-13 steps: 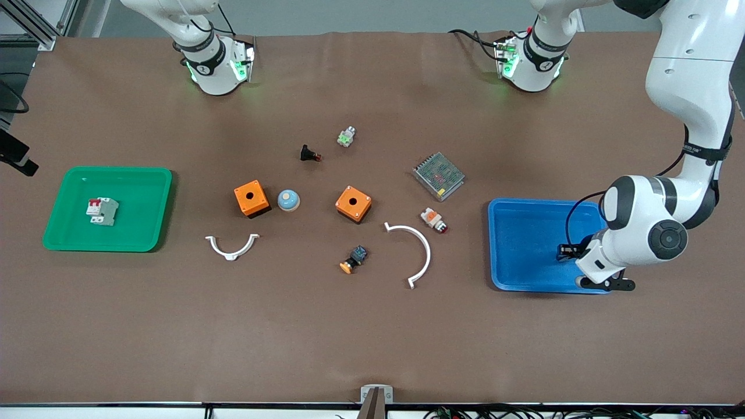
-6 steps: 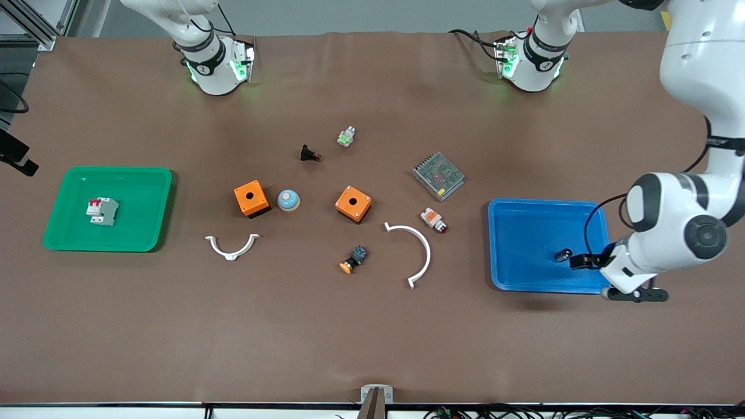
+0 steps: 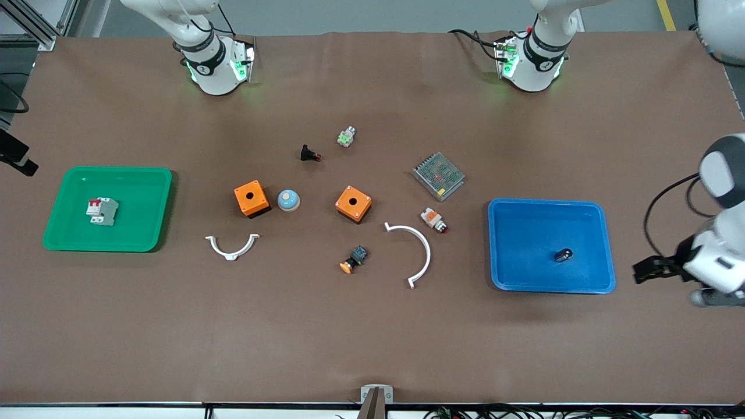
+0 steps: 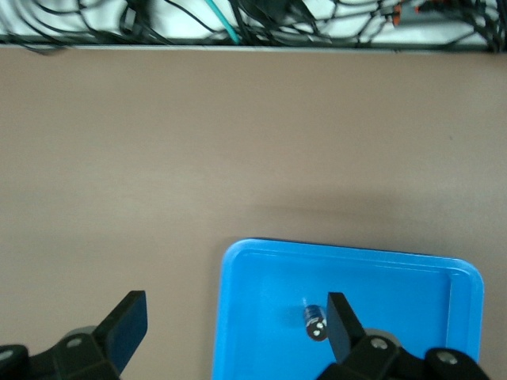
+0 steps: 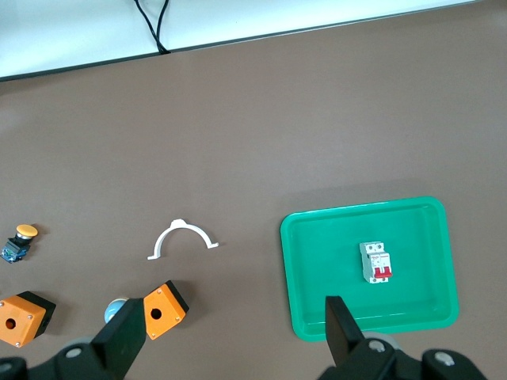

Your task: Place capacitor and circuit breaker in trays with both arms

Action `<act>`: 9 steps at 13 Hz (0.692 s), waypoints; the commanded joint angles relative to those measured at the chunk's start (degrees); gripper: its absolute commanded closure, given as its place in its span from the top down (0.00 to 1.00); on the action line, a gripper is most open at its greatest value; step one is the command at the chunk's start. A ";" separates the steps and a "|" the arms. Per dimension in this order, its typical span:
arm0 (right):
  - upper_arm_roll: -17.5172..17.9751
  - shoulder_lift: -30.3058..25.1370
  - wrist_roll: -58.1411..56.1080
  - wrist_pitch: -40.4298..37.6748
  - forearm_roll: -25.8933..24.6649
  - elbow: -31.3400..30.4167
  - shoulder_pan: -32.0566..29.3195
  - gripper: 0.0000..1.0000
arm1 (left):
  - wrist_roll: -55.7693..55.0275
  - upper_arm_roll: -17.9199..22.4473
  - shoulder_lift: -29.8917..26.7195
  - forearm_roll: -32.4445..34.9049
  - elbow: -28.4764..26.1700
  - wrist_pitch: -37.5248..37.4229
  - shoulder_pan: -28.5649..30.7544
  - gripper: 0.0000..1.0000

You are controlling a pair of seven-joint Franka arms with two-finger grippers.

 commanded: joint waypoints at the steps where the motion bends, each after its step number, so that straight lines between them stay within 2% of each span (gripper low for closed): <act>1: 0.27 0.13 -0.07 -0.67 -0.40 0.81 -0.27 1.00 | -0.01 -0.71 -7.03 -0.80 -0.65 -7.44 0.50 1.00; 6: 0.27 0.13 -0.07 -0.59 -0.40 0.90 -0.18 1.00 | -3.61 -0.88 -15.75 -5.20 -0.83 -20.19 -0.03 1.00; 9: 0.27 0.13 -0.07 -0.59 -0.40 0.90 -0.27 1.00 | -6.15 -3.16 -18.56 -6.16 -1.09 -25.65 0.15 1.00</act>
